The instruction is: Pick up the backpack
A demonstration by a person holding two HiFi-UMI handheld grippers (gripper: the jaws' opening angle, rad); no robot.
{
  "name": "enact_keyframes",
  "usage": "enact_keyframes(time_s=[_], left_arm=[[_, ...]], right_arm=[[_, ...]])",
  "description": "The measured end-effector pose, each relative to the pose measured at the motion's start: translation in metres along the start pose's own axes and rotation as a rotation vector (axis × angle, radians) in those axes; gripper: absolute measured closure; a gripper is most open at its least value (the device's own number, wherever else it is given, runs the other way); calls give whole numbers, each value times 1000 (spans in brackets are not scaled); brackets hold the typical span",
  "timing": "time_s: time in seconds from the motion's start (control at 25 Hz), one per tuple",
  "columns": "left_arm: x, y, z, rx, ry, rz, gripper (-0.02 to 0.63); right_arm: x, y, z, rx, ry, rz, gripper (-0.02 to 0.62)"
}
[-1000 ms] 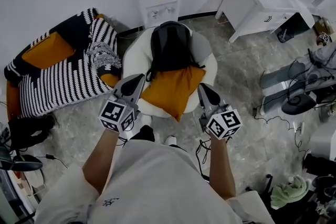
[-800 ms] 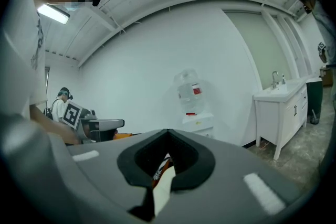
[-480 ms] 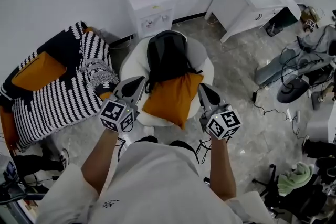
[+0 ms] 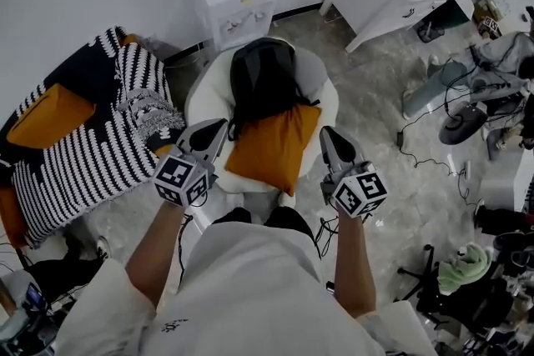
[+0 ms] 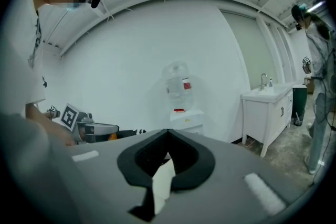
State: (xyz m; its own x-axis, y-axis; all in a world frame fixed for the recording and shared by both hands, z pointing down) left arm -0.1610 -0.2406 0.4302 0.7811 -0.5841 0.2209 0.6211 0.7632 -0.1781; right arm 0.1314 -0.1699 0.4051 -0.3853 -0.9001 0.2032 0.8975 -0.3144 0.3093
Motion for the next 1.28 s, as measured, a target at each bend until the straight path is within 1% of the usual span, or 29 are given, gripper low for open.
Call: enact_keyframes(time_s=[0.16,0.28,0.36,0.52,0.64,0.88,1.08,1.28], left_arm=[[11,1,5,13,-25,-7,611],[19,-1,5,14,-26,-47,612],[26,-4,8,2,-23,-82,612],[46,-6,20,-2,-46,-133,612],[69,-11,27,-7,-56,-180,612],[120,-20,40,-40,-47,-255,611],[156,-31,65,-29,-85,-281,611],[184,-52,97,-56,-125,-323,611]], right_arm=[[9,6,-1,-5,-20,-16,592],[20,18,1,-19,-38,-35,594],[31,34,5,-21,-58,-44,592],[56,67,19,-22,-91,-72,594],[79,92,30,-22,-115,-110,594],[124,140,54,-51,-186,-185,593],[155,172,74,-70,-212,-212,593],[185,204,97,-51,-224,-209,593]])
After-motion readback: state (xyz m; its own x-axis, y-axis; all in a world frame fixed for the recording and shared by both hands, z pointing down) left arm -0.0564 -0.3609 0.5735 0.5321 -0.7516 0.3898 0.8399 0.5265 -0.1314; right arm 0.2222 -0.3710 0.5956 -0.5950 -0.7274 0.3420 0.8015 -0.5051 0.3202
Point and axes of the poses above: the fingertips, and each gripper's own axes: x forward along the fingers, y to its right, z out of its underside, the point moved 7 cm from there along -x, backward along the fingers, and after that the axes turned 5 degrees about x, right-handed, at the moved point
